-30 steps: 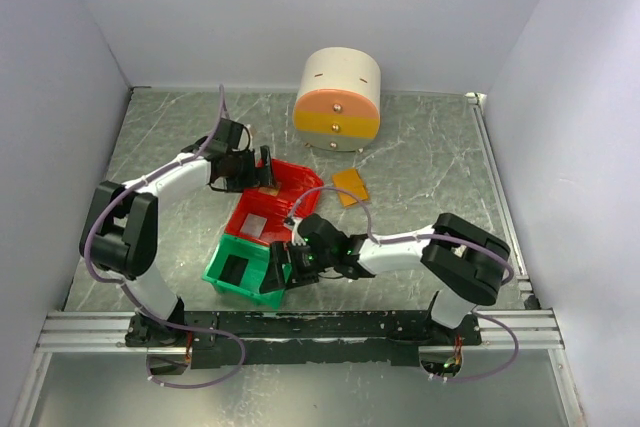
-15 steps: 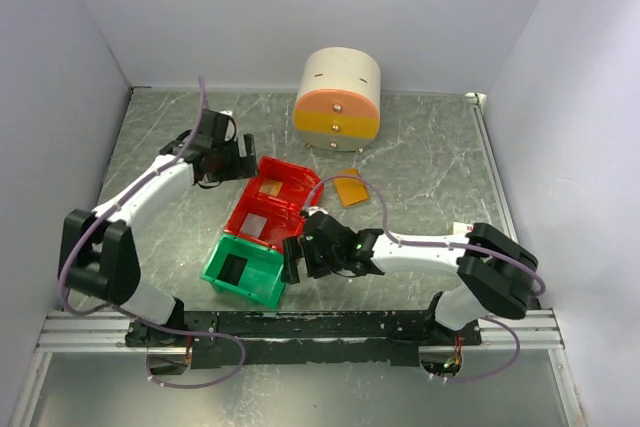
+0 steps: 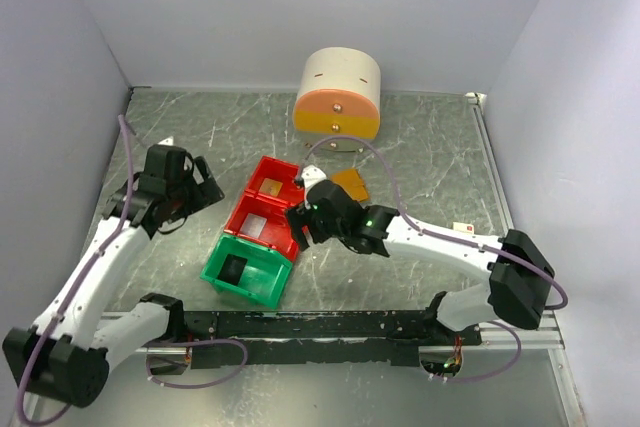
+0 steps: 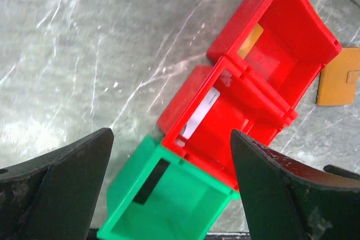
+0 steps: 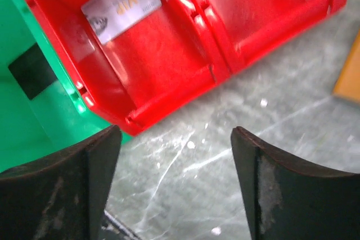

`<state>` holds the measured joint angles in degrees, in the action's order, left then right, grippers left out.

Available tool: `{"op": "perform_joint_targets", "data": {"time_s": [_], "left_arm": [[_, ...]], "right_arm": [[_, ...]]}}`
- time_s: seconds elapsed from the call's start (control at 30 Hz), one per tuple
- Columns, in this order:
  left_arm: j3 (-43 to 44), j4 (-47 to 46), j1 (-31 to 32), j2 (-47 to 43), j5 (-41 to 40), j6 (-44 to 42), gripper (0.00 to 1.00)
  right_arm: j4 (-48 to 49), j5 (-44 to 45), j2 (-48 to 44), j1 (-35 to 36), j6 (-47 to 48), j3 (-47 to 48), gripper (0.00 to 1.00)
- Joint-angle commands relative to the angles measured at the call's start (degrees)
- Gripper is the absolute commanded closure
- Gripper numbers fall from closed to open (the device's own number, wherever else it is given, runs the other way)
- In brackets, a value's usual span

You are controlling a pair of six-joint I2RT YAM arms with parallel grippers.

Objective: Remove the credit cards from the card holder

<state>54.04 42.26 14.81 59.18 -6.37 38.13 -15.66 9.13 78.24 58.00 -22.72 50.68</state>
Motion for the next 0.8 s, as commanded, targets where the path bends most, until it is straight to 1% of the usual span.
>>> {"op": "perform_joint_targets", "data": {"time_s": [0.0, 0.1, 0.13, 0.27, 0.4, 0.57, 0.67, 0.77], "left_arm": [[-1.8, 8.2, -0.3, -6.9, -2.1, 7.3, 0.03], [-2.8, 10.4, -0.3, -11.1, -1.8, 9.4, 0.03], [-3.0, 11.3, -0.3, -12.3, -1.6, 10.2, 0.03], [-3.9, 12.1, -0.3, -16.0, 1.5, 11.8, 0.03], [-4.6, 12.1, -0.3, -18.0, 3.5, 12.1, 0.03], [-4.1, 12.6, -0.3, -17.9, 3.0, 11.5, 0.03], [-3.1, 13.0, -0.3, -17.0, 2.7, 11.0, 0.03], [-2.5, 13.1, -0.3, -16.6, 2.6, 10.6, 0.03]], "right_arm": [[3.5, 0.4, 3.9, -0.2, 14.2, 4.4, 0.25], [6.0, 2.5, 7.2, -0.4, 18.6, 6.3, 0.3], [5.7, 2.4, 8.7, -0.7, 19.8, 8.2, 0.31], [-2.3, -1.2, 16.4, -4.4, 22.2, 17.5, 0.37], [-5.7, -8.0, 20.5, -8.3, 25.2, 22.3, 0.37], [-6.8, -16.8, 23.5, -8.6, 27.4, 23.9, 0.38], [-6.1, -18.8, 24.6, -8.6, 27.0, 24.2, 0.38], [-5.8, -18.6, 26.0, -8.6, 26.5, 24.7, 0.38]]}}
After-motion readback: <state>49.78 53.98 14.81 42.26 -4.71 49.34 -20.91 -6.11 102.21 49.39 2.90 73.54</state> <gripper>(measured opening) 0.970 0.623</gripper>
